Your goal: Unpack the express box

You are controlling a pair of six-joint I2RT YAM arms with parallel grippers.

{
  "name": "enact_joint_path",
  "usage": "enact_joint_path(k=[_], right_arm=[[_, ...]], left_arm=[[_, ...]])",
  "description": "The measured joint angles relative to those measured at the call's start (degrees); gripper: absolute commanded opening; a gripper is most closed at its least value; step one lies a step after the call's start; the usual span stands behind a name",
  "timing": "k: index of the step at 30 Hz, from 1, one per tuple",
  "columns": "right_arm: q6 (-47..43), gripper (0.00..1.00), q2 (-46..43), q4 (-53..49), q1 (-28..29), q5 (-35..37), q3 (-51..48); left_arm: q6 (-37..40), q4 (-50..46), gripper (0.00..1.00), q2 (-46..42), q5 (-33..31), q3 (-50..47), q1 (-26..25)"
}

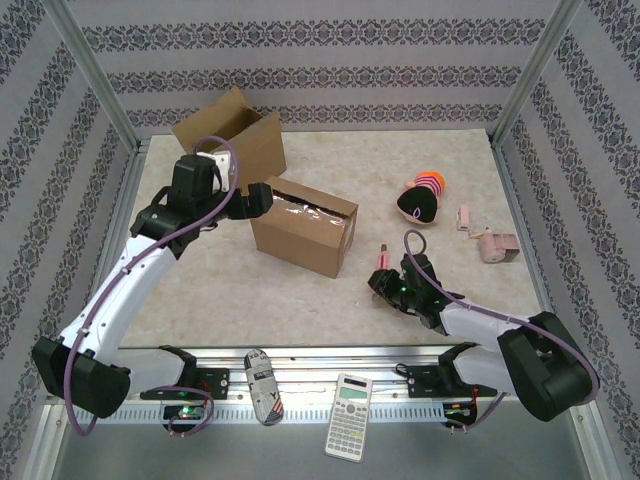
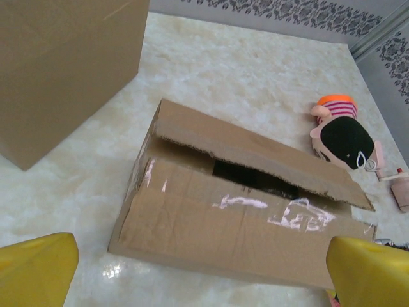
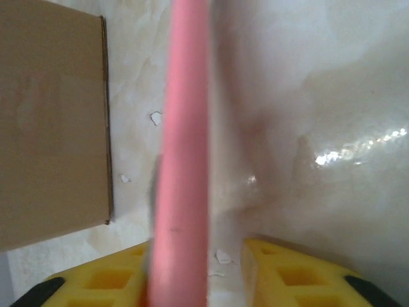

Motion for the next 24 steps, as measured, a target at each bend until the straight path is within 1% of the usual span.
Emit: enact_joint_path(k=[3,4,5,7,8,12,13,15,17,19,21,24], right_arm=[[1.2,0.65,-3.5,-3.1,0.5,0.7,0.0],[1.3,0.69,-5.0,-4.8,0.5,1.0,0.0],[1.6,0.73,-6.8,-6.9,0.5,1.4,0.0],[1.8,0.88,-10.9,-11.9,0.5,2.3,0.0],[1.9,0.94,-13.2,-14.6,0.5,2.7,0.2],[0.8,0.95,-22.0,-28.5,0.8,4.6,3.4],[0.1,0.96,-23.5,-31.9,0.9,5.0,5.4],[-2.6,0.97,-24.9,-37.0,0.8,5.2,10.4],[-6.8,0.97,-23.3,-41.3,0.4,4.9,18.0],[-11.4,0.98,-19.2,-43.8,-0.4,4.2,26.3],[-16.3,0.98,-13.1,-44.9,-1.4,3.2,35.5],[-22.8,0.98,-3.3,-44.5,-3.4,0.9,46.2]], left_arm=[[-1.5,-1.2,0.99,-1.7,0.2,-3.1,0.0],[-2.0,-1.7,0.97,-2.1,0.1,-4.2,0.0],[-2.6,-2.3,0.94,-2.5,0.1,-5.5,0.0],[-3.9,-2.9,0.85,-3.1,0.1,-8.1,0.0],[-4.8,-3.0,0.77,-3.4,0.1,-9.7,0.0],[-8.2,-2.5,0.43,-3.5,0.9,-16.7,0.0],[-9.0,-2.1,0.38,-3.3,1.2,-18.4,0.0],[-10.5,-0.9,0.35,-2.1,1.9,-21.0,0.0],[-11.7,0.9,0.33,0.2,2.2,-22.4,0.0],[-12.7,3.2,0.32,3.1,2.3,-22.8,0.0],[-13.7,6.4,0.31,6.7,2.1,-22.8,0.0],[-14.5,10.0,0.29,12.5,1.0,-22.3,0.0]])
